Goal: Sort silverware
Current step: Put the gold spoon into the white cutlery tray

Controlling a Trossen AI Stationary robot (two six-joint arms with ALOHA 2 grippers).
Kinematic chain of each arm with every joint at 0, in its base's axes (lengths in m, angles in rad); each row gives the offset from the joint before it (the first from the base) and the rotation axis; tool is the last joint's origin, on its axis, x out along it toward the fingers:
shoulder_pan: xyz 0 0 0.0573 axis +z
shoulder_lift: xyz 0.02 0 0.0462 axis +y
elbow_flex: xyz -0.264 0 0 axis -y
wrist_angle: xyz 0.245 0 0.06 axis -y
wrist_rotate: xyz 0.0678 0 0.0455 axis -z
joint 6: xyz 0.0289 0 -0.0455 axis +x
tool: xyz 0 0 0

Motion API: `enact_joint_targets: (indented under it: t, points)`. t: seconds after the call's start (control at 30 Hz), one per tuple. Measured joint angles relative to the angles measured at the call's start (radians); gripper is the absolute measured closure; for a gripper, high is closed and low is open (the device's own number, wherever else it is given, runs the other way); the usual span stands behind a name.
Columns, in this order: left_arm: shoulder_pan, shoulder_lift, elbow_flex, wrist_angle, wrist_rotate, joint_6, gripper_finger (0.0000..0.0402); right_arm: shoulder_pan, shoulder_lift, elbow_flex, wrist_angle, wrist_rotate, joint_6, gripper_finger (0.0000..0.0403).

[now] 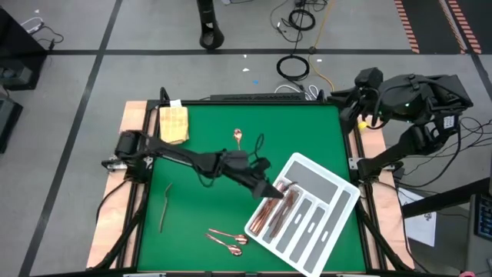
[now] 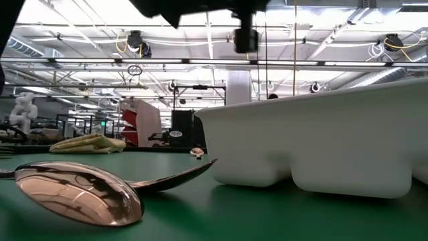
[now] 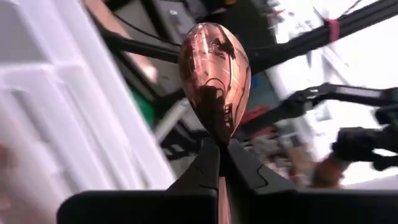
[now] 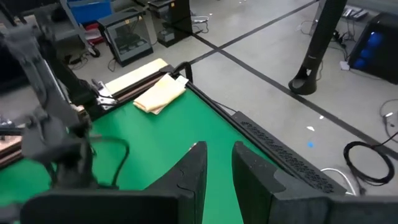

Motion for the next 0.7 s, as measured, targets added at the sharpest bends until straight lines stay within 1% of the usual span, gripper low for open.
enact_joint_targets:
  t: [0.1, 0.17, 0.3, 0.4, 0.47, 0.6, 0.7]
  points:
    - [-0.04, 0.094, 0.001, 0.188, -0.02, -0.07, 0.0394, 0.0, -0.002, 0.0, 0.0, -0.001, 0.007, 0.0339]
    - [-0.06, 0.141, 0.017, 0.21, -0.074, -0.093, 0.0394, 0.0, -0.002, 0.0, 0.0, -0.003, 0.002, 0.0339]
    - [-0.083, 0.213, 0.068, 0.107, -0.218, -0.092, 0.0394, 0.001, -0.002, 0.0, 0.0, -0.006, -0.034, 0.0339]
    - [-0.098, 0.246, 0.128, 0.005, -0.288, -0.068, 0.0394, 0.001, -0.002, 0.0, 0.0, -0.006, -0.053, 0.0339]
    - [-0.106, 0.267, 0.172, -0.056, -0.314, -0.064, 0.0394, 0.001, -0.002, 0.0, 0.0, -0.007, -0.062, 0.0339]
    - [-0.112, 0.323, 0.268, -0.108, -0.335, -0.03, 0.0394, 0.001, -0.002, 0.0, 0.0, -0.045, -0.083, 0.0339]
    - [-0.116, 0.349, 0.356, -0.284, -0.37, 0.013, 0.0394, 0.001, -0.002, 0.0, 0.0, -0.059, -0.09, 0.0339]
